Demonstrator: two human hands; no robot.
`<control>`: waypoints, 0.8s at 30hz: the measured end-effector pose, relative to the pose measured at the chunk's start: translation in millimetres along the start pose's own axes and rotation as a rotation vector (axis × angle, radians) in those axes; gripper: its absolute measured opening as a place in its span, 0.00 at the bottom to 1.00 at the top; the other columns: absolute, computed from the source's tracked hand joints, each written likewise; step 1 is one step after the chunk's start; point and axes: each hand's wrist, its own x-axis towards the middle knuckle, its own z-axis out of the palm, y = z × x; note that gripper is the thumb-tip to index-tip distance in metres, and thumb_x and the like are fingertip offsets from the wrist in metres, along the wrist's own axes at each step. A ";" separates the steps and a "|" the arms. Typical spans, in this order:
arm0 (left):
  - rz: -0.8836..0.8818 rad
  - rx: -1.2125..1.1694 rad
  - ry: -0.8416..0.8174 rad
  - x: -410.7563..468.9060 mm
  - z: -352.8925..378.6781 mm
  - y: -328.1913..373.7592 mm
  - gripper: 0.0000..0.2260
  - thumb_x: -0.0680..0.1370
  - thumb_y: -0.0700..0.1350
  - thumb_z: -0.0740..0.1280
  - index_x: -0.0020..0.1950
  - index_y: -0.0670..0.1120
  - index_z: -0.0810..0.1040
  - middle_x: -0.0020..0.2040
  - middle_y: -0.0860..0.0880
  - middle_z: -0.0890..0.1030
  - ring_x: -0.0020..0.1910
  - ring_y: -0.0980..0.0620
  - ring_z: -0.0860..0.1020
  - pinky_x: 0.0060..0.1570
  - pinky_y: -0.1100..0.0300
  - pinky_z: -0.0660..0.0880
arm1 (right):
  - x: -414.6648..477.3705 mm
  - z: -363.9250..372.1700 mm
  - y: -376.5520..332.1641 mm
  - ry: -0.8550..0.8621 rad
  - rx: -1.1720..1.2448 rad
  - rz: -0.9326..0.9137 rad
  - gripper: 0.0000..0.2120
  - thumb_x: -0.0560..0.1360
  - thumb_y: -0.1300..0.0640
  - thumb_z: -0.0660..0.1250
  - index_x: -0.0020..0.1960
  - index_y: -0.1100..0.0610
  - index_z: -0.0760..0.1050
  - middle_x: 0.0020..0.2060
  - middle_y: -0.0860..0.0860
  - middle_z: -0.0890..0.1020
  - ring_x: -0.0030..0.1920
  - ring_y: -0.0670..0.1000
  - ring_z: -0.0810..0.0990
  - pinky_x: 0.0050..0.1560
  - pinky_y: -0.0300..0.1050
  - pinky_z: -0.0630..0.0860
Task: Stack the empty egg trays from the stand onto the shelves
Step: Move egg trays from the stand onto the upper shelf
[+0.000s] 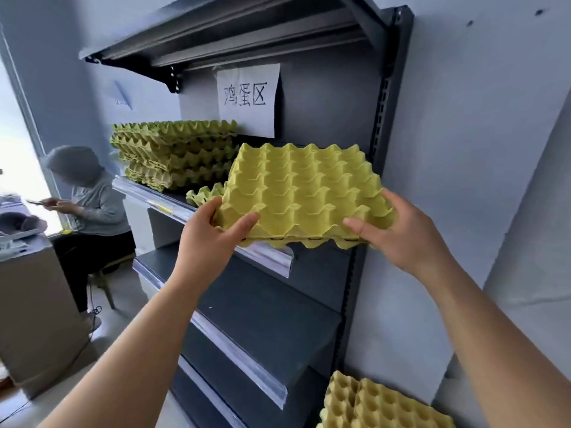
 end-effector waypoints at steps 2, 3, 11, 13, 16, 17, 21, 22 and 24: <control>0.033 0.019 0.006 29.1 -7.5 -7.0 0.26 0.65 0.66 0.74 0.56 0.52 0.79 0.46 0.55 0.84 0.45 0.56 0.82 0.50 0.55 0.78 | 21.0 13.8 -9.6 0.013 -0.021 -0.004 0.46 0.60 0.27 0.68 0.73 0.46 0.63 0.64 0.40 0.73 0.64 0.45 0.71 0.61 0.45 0.70; 0.048 0.030 0.011 42.2 -10.1 -10.2 0.21 0.67 0.63 0.74 0.54 0.52 0.80 0.43 0.56 0.84 0.42 0.58 0.81 0.46 0.59 0.77 | 31.3 20.9 -13.5 0.030 -0.042 -0.003 0.46 0.61 0.27 0.67 0.73 0.47 0.63 0.66 0.43 0.73 0.66 0.48 0.71 0.61 0.46 0.70; 0.062 0.025 0.017 134.4 -24.7 -48.5 0.12 0.75 0.59 0.68 0.45 0.52 0.82 0.30 0.59 0.80 0.29 0.63 0.75 0.33 0.70 0.70 | 83.8 73.1 -47.2 0.045 -0.172 0.082 0.43 0.65 0.26 0.62 0.71 0.50 0.66 0.68 0.50 0.72 0.66 0.54 0.70 0.61 0.51 0.70; 0.062 0.017 -0.006 151.4 -27.8 -59.6 0.13 0.75 0.60 0.66 0.45 0.51 0.82 0.33 0.54 0.82 0.31 0.60 0.76 0.36 0.63 0.72 | 88.3 85.7 -54.1 0.053 -0.197 0.112 0.42 0.64 0.25 0.61 0.69 0.50 0.67 0.65 0.50 0.74 0.64 0.54 0.72 0.59 0.51 0.71; 0.070 0.012 -0.061 176.4 -33.5 -75.6 0.13 0.76 0.60 0.65 0.43 0.53 0.81 0.43 0.43 0.84 0.38 0.52 0.78 0.40 0.58 0.72 | 90.7 105.4 -64.8 0.076 -0.262 0.154 0.42 0.63 0.24 0.59 0.67 0.50 0.69 0.60 0.50 0.77 0.58 0.53 0.75 0.53 0.49 0.74; 0.085 0.023 -0.083 184.3 -35.7 -80.0 0.12 0.77 0.60 0.64 0.42 0.54 0.80 0.45 0.41 0.84 0.39 0.51 0.77 0.39 0.59 0.72 | 91.1 112.3 -68.5 0.089 -0.289 0.163 0.41 0.63 0.24 0.59 0.67 0.50 0.69 0.59 0.50 0.77 0.57 0.53 0.76 0.52 0.49 0.74; 0.141 0.095 -0.168 213.5 -42.4 -99.8 0.16 0.78 0.59 0.62 0.50 0.48 0.81 0.42 0.45 0.83 0.39 0.51 0.79 0.36 0.64 0.70 | 90.9 137.1 -81.9 0.136 -0.331 0.257 0.40 0.64 0.24 0.58 0.66 0.50 0.69 0.60 0.51 0.76 0.58 0.54 0.75 0.48 0.46 0.71; 0.149 0.101 -0.189 220.8 -42.8 -105.0 0.16 0.78 0.59 0.62 0.52 0.48 0.81 0.42 0.48 0.83 0.41 0.52 0.80 0.36 0.65 0.70 | 90.2 142.8 -84.6 0.146 -0.325 0.290 0.40 0.64 0.24 0.59 0.66 0.50 0.69 0.60 0.52 0.76 0.58 0.54 0.75 0.49 0.47 0.71; 0.167 0.097 -0.237 233.6 -41.2 -113.8 0.17 0.78 0.59 0.62 0.55 0.48 0.80 0.43 0.53 0.82 0.42 0.57 0.79 0.37 0.66 0.70 | 88.0 153.2 -89.6 0.165 -0.316 0.343 0.41 0.64 0.24 0.59 0.66 0.50 0.69 0.61 0.51 0.76 0.59 0.54 0.74 0.51 0.48 0.72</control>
